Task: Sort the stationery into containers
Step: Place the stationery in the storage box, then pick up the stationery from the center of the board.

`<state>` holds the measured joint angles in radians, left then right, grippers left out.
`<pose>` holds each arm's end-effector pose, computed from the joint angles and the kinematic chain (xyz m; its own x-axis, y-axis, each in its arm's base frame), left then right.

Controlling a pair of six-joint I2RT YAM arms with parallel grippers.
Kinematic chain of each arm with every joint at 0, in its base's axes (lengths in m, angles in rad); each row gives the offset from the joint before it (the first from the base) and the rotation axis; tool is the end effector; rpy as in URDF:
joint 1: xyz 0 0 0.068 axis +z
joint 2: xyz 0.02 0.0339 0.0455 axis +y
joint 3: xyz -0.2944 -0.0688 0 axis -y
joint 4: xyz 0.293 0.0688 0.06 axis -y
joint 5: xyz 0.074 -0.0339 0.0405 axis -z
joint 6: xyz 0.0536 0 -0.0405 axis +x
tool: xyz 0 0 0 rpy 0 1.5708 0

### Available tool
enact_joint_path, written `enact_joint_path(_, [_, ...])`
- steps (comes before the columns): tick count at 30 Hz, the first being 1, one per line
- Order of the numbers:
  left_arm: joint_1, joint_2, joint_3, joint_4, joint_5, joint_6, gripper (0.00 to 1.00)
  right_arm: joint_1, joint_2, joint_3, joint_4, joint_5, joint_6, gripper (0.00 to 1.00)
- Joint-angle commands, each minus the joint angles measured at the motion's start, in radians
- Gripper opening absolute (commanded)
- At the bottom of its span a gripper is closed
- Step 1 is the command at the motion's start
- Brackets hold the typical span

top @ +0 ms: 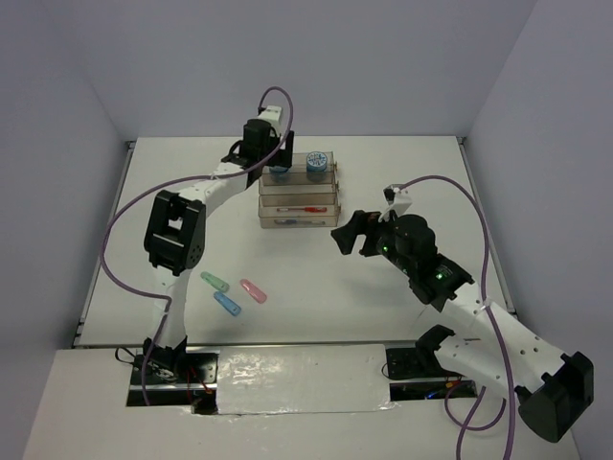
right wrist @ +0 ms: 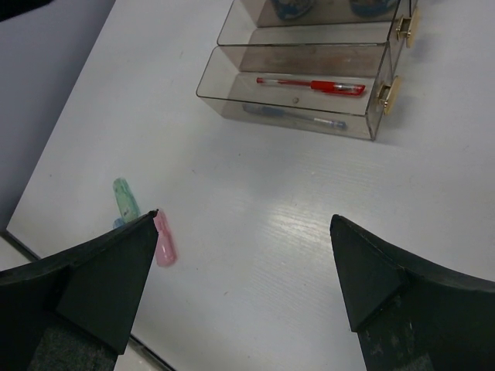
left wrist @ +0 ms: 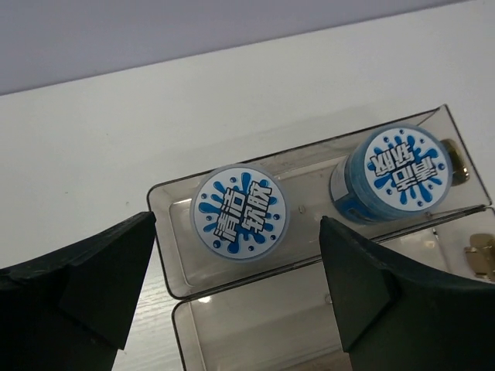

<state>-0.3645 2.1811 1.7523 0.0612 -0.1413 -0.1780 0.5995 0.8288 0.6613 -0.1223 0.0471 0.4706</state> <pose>0.5621 -0.2064 0.2418 -0.3712 -0.0460 -0.9274 0.1671 0.9792 -0.1154 0.2014 0.1346 0.3044 -0.4489 0.2418 -0.8602 -0.3622 0.8309 0.4225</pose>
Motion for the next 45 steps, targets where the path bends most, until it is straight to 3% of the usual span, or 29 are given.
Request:
enact_joint_path(1, [0.001, -0.119, 0.073, 0.002, -0.053, -0.052, 0.99, -0.004, 0.026, 0.023, 0.050, -0.021, -0.024, 1.00])
enact_joint_path(5, [0.015, -0.139, 0.295, -0.272, -0.319, -0.206, 0.99, -0.003, 0.094, 0.037, 0.104, -0.111, -0.067, 1.00])
enact_joint_path(6, [0.025, -0.150, 0.341, -0.440, -0.351, -0.247, 0.99, 0.002, 0.171, 0.053, 0.104, -0.134, -0.085, 1.00])
enact_joint_path(8, [0.059, -0.193, 0.446, -0.622, -0.436, -0.407, 0.99, 0.022, 0.269, 0.131, 0.070, -0.159, -0.105, 1.00])
enact_joint_path(9, [0.084, -0.220, 0.464, -0.800, -0.473, -0.546, 0.99, 0.070, 0.371, 0.194, 0.046, -0.142, -0.131, 0.99])
enact_joint_path(11, [0.116, -0.338, 0.426, -0.962, -0.495, -0.648, 0.99, 0.135, 0.476, 0.268, 0.009, -0.072, -0.174, 0.98])
enact_joint_path(12, [0.145, -0.459, 0.307, -1.033, -0.482, -0.691, 0.99, 0.204, 0.584, 0.356, -0.040, -0.012, -0.188, 0.98])
enact_joint_path(13, [0.157, -0.460, 0.221, -1.043, -0.466, -0.695, 0.99, 0.238, 0.640, 0.406, -0.066, -0.012, -0.197, 0.97])
enact_joint_path(15, [0.165, -0.671, -0.034, -1.016, -0.461, -0.675, 0.99, 0.316, 0.784, 0.533, -0.127, 0.046, -0.220, 0.95])
enact_joint_path(17, [0.165, -0.876, -0.117, -0.986, -0.474, -0.667, 0.99, 0.356, 0.864, 0.605, -0.164, 0.065, -0.233, 0.94])
enact_joint_path(18, [0.171, -0.944, -0.311, -0.953, -0.506, -0.602, 0.99, 0.390, 0.933, 0.676, -0.210, 0.066, -0.239, 0.94])
enact_joint_path(21, [0.183, -1.156, -0.488, -0.882, -0.541, -0.444, 0.99, 0.431, 1.019, 0.779, -0.285, 0.046, -0.268, 0.93])
enact_joint_path(25, [0.182, -1.285, -0.647, -0.845, -0.624, -0.429, 0.99, 0.479, 1.141, 0.880, -0.359, 0.057, -0.290, 0.93])
enact_joint_path(27, [0.193, -1.359, -0.753, -0.776, -0.578, -0.442, 0.99, 0.493, 1.184, 0.915, -0.384, 0.047, -0.299, 0.91])
enact_joint_path(30, [0.231, -1.396, -0.780, -0.741, -0.456, -0.427, 0.99, 0.514, 1.231, 0.934, -0.407, 0.053, -0.305, 0.88])
enact_joint_path(36, [0.240, -1.408, -0.795, -0.735, -0.426, -0.393, 0.99, 0.534, 1.313, 0.931, -0.433, 0.030, -0.280, 0.77])
enact_joint_path(39, [0.240, -1.432, -0.806, -0.722, -0.416, -0.380, 0.99, 0.543, 1.326, 0.911, -0.438, 0.025, -0.276, 0.65])
enact_joint_path(40, [0.239, -1.437, -0.810, -0.716, -0.405, -0.373, 0.99, 0.552, 1.325, 0.897, -0.433, 0.037, -0.273, 0.53])
enact_joint_path(42, [0.239, -1.443, -0.817, -0.707, -0.386, -0.364, 0.99, 0.554, 1.320, 0.885, -0.428, 0.056, -0.268, 0.38])
enact_joint_path(44, [0.239, -1.446, -0.820, -0.701, -0.371, -0.353, 0.99, 0.553, 1.305, 0.870, -0.415, 0.083, -0.265, 0.00])
enact_joint_path(45, [0.239, -1.445, -0.820, -0.701, -0.368, -0.351, 0.99, 0.553, 1.281, 0.864, -0.406, 0.097, -0.262, 0.00])
